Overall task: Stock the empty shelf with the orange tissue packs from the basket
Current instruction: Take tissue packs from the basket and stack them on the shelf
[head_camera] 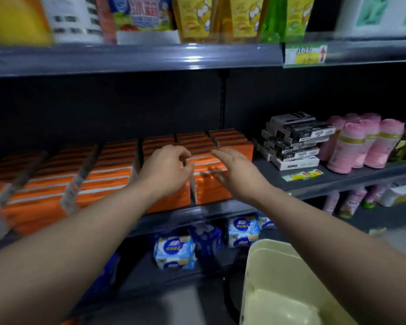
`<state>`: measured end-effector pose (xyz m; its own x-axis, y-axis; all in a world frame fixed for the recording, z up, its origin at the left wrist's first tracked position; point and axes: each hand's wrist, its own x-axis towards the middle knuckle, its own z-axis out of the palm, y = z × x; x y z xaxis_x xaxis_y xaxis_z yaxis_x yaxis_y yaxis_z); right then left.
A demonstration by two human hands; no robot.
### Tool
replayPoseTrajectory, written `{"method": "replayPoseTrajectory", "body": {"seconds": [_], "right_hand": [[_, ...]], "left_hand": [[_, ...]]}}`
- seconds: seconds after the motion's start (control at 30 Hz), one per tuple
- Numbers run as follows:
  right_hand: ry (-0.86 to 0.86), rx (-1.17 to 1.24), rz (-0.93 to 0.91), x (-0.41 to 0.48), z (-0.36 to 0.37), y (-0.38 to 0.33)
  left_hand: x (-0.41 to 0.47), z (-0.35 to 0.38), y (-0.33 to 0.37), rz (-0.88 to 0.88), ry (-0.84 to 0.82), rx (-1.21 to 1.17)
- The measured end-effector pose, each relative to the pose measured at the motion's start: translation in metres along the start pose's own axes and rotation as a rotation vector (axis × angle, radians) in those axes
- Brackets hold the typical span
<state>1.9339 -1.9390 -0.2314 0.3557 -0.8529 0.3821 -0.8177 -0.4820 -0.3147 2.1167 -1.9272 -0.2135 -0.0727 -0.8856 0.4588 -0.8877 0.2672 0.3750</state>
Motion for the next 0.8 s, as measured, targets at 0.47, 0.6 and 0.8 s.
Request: {"method": "replayPoseTrajectory", "body": {"seconds": [0.47, 0.6, 0.8], "right_hand": [[-0.347, 0.212, -0.064, -0.09, 0.127, -0.15], [-0.471, 0.228, -0.096, -0.098, 0.182, -0.179], [-0.625, 0.26, -0.103, -0.11, 0.258, -0.207]], "left_hand": [[-0.212, -0.051, -0.154, -0.369, -0.187, -0.021], [-0.265, -0.053, -0.216, -0.568, -0.294, 0.068], [-0.333, -0.05, -0.292, -0.783, -0.405, 0.154]]}}
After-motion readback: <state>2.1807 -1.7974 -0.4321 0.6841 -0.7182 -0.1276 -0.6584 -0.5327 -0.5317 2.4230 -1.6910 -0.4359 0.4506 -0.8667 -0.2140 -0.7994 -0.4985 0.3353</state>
